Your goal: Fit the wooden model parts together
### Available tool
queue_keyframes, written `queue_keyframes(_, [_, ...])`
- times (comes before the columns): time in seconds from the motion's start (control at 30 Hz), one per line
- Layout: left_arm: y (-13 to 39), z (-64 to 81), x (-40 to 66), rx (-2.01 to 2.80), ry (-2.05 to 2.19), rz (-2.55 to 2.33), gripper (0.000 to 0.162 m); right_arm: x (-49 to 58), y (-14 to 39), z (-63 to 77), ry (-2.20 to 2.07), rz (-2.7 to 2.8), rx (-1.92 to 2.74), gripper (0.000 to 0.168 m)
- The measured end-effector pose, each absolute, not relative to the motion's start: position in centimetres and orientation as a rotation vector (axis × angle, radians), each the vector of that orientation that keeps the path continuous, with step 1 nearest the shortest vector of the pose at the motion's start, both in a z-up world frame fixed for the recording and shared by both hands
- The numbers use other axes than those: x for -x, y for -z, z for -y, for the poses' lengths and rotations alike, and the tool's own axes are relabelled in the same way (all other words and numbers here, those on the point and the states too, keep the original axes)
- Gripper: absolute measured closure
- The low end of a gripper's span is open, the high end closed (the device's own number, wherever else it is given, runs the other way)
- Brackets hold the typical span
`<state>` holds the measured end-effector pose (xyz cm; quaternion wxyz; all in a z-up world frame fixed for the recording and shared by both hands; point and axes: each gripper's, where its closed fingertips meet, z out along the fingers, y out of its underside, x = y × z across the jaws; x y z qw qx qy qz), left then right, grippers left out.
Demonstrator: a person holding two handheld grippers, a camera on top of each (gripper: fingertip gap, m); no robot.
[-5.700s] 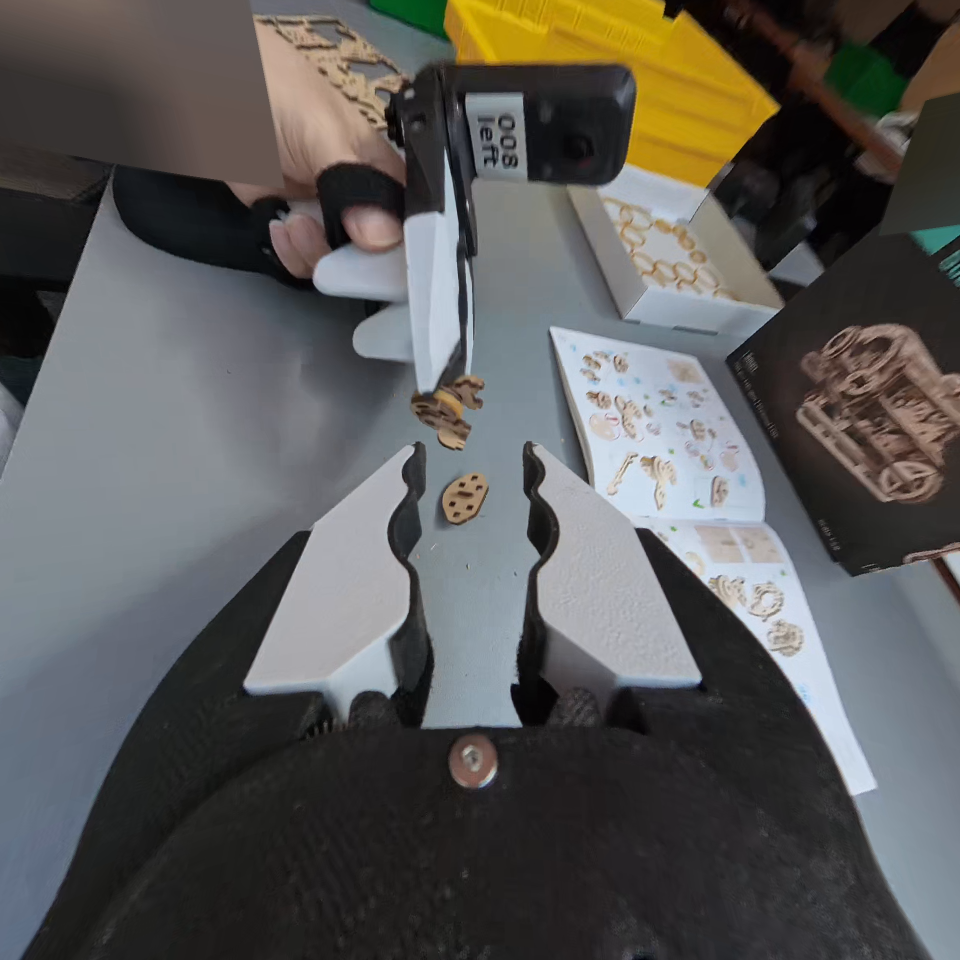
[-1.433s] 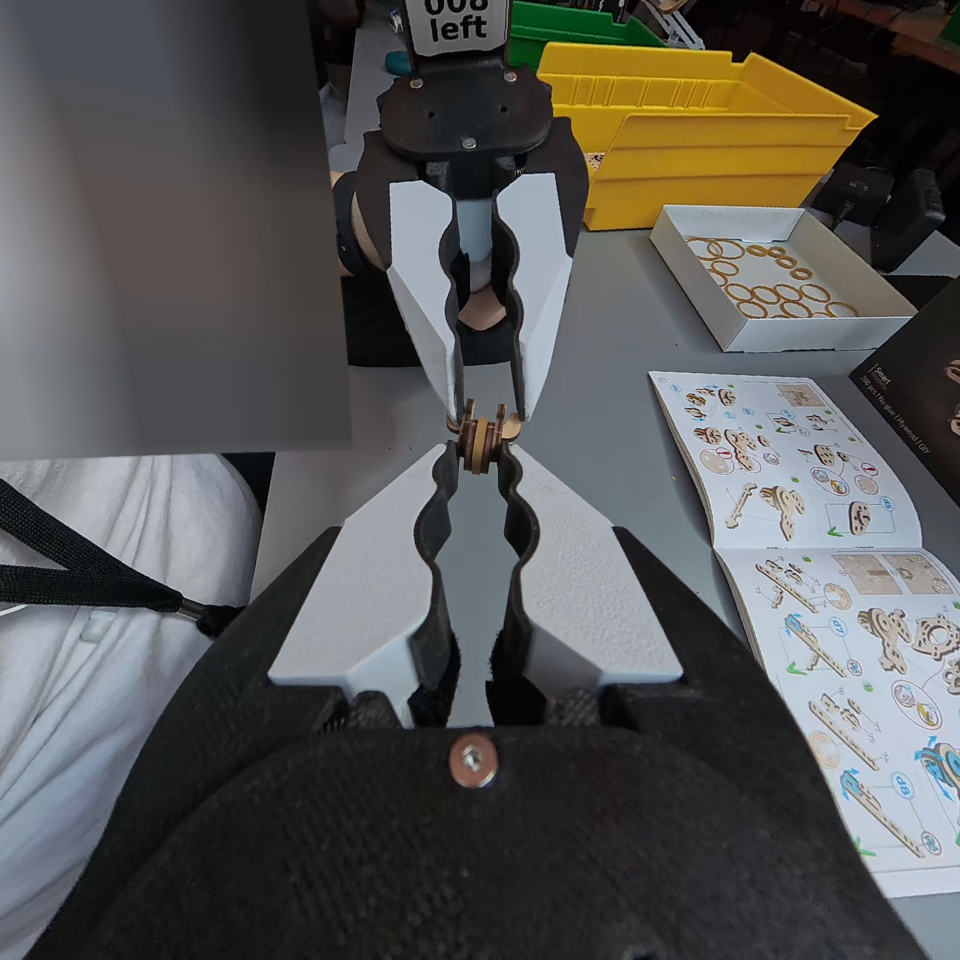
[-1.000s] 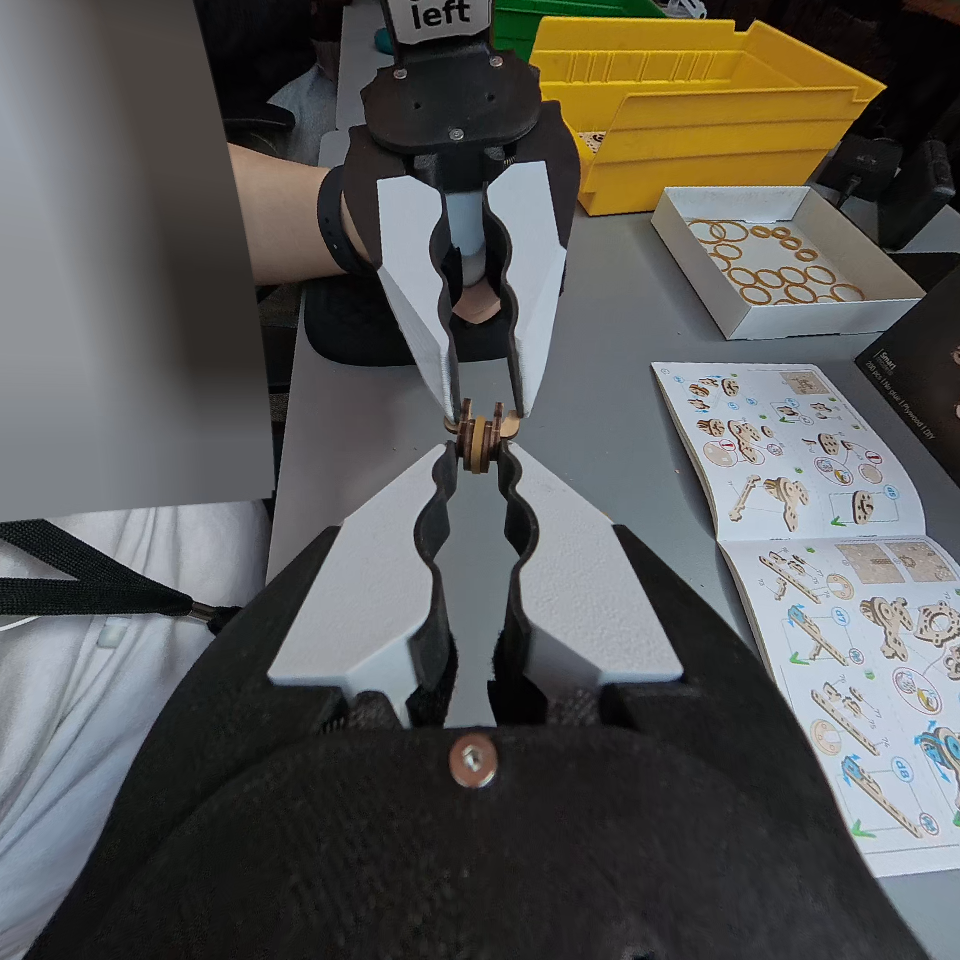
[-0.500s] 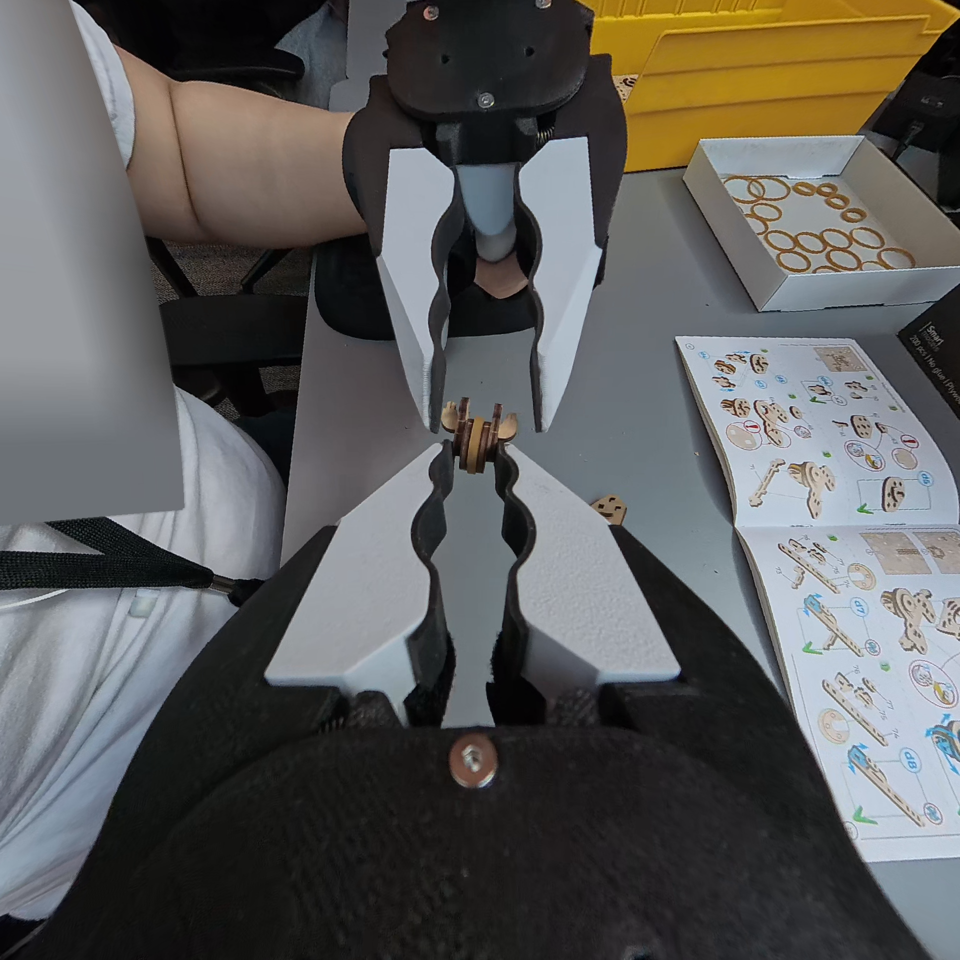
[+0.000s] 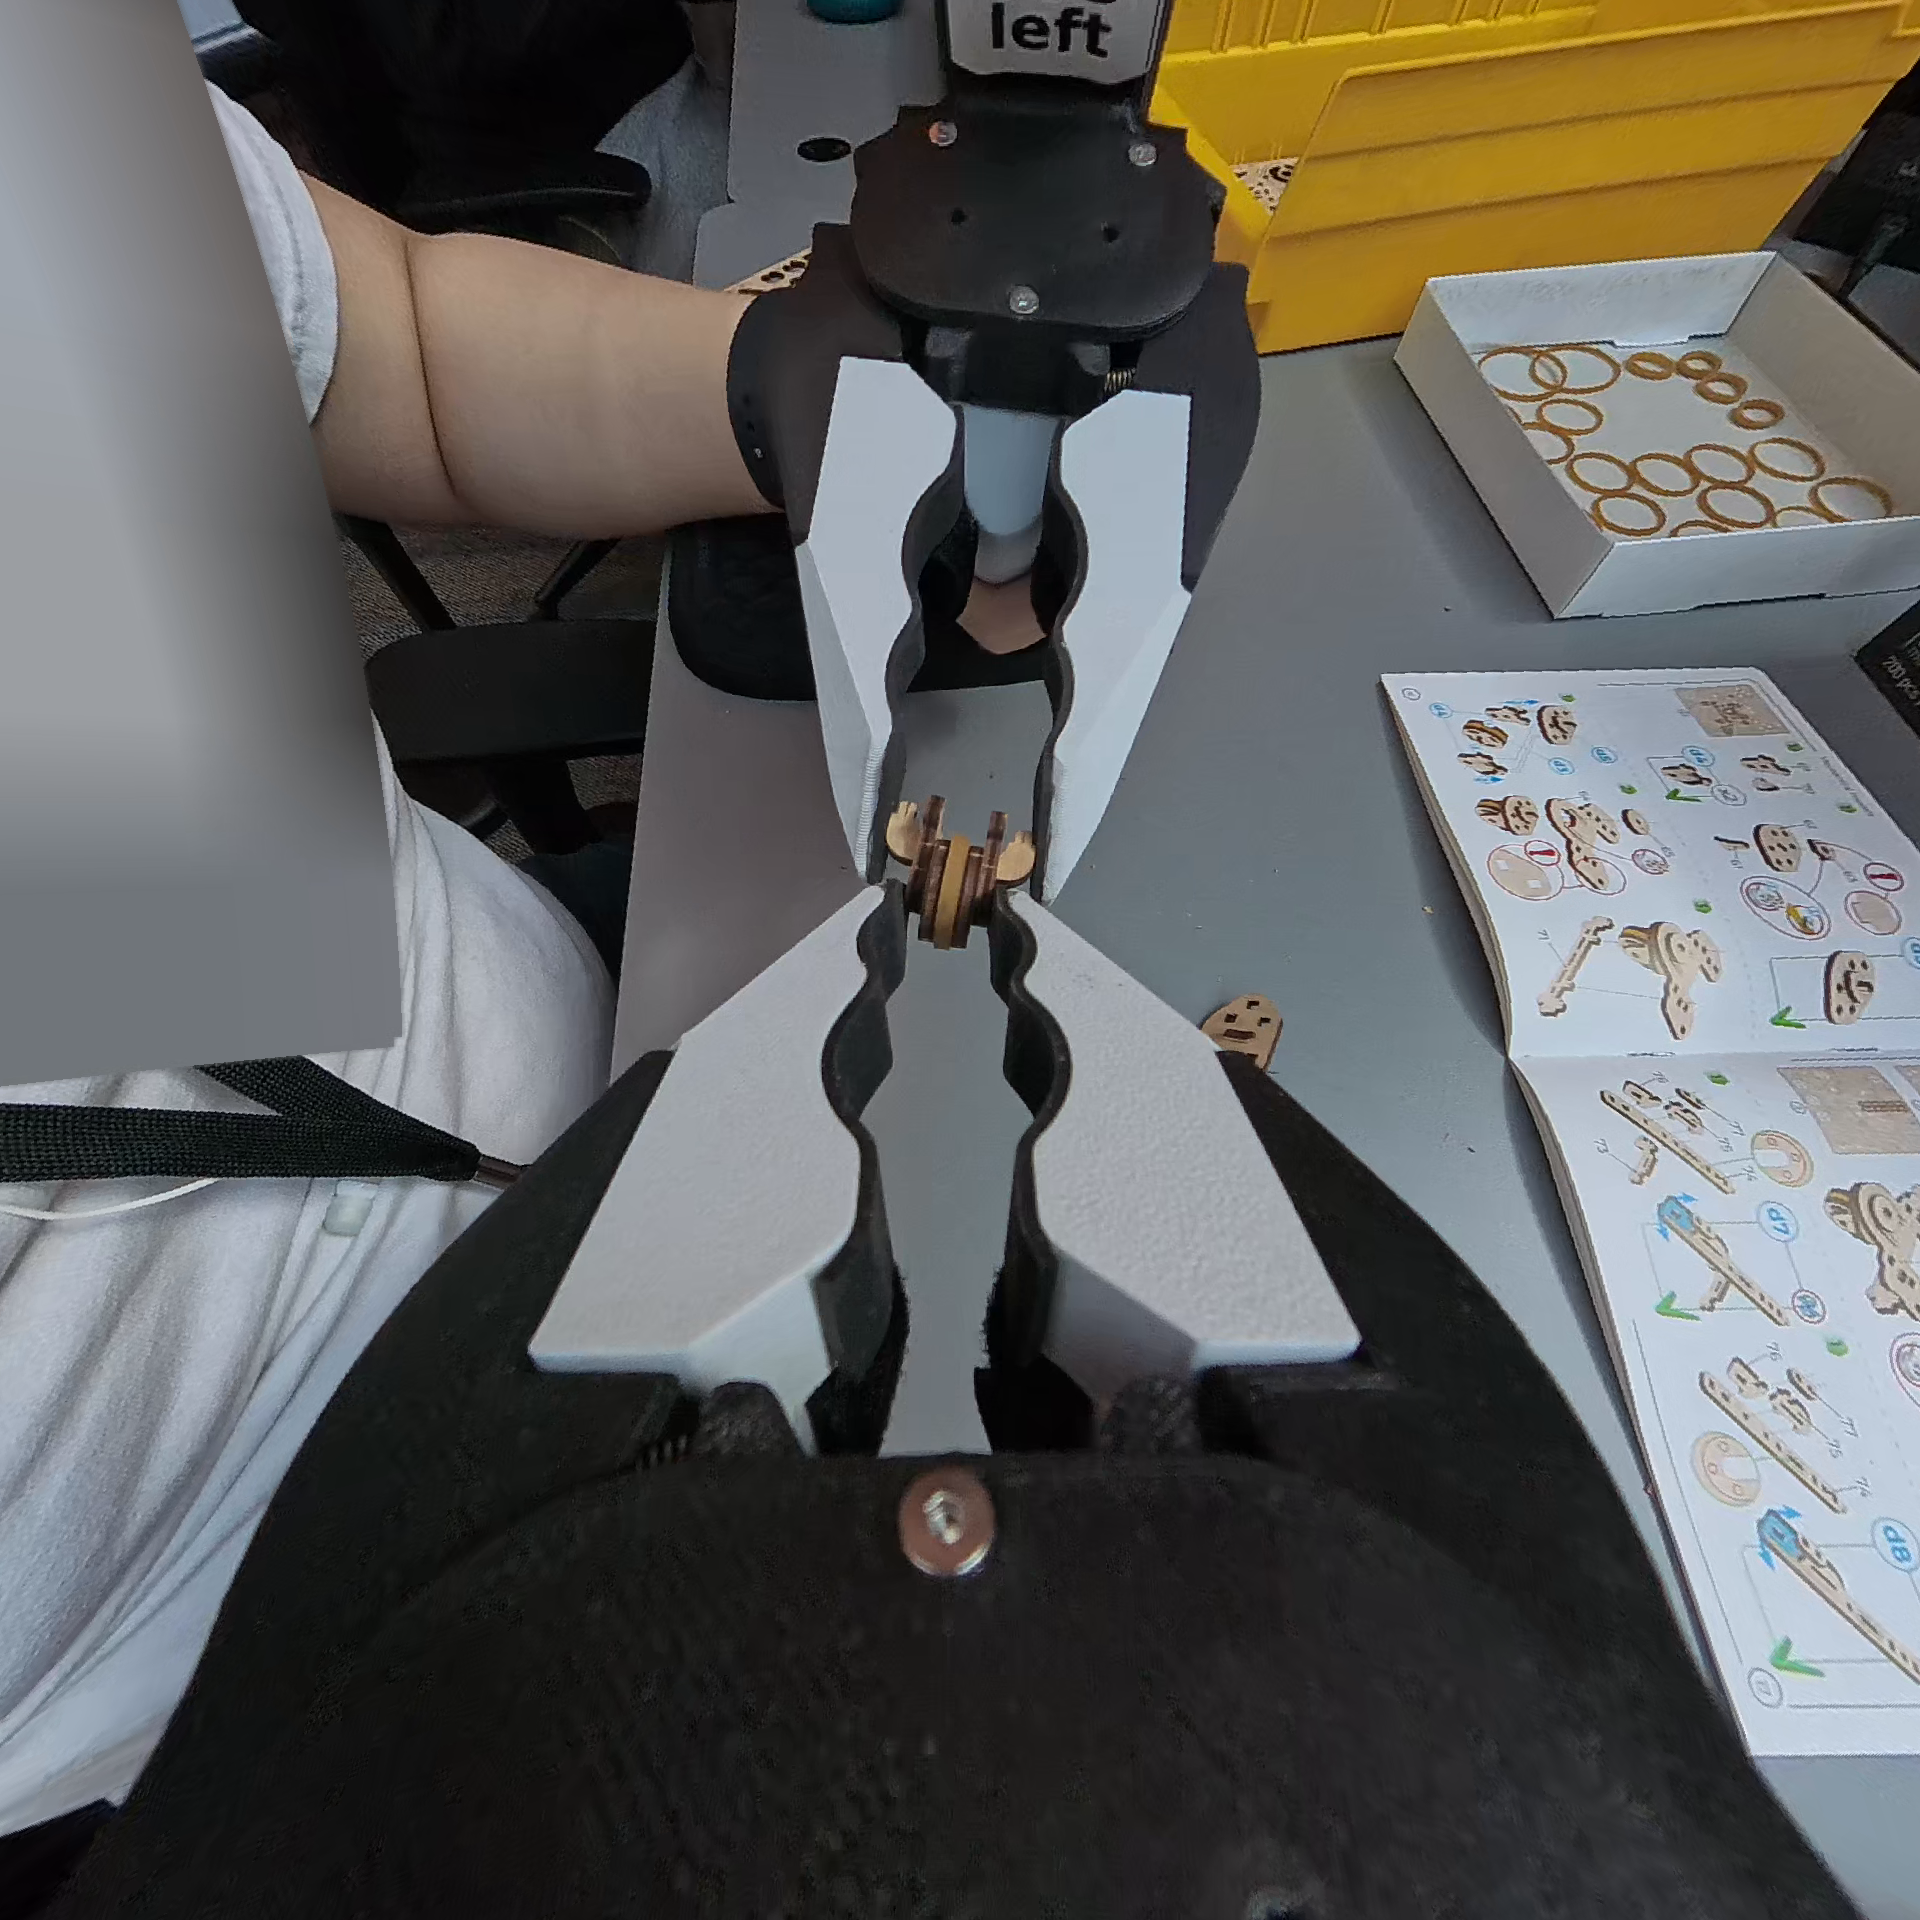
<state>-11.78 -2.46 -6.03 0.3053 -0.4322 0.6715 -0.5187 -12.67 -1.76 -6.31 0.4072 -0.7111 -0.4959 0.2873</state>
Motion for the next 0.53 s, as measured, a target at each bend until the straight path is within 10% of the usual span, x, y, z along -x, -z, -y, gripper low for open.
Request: queue_keyframes(0.53, [1.3, 1.6, 13.1, 1.323, 2.214, -1.303, 0.136, 11.4, 0.9, 1.5, -0.553, 1.291, 1.304, 0.131])
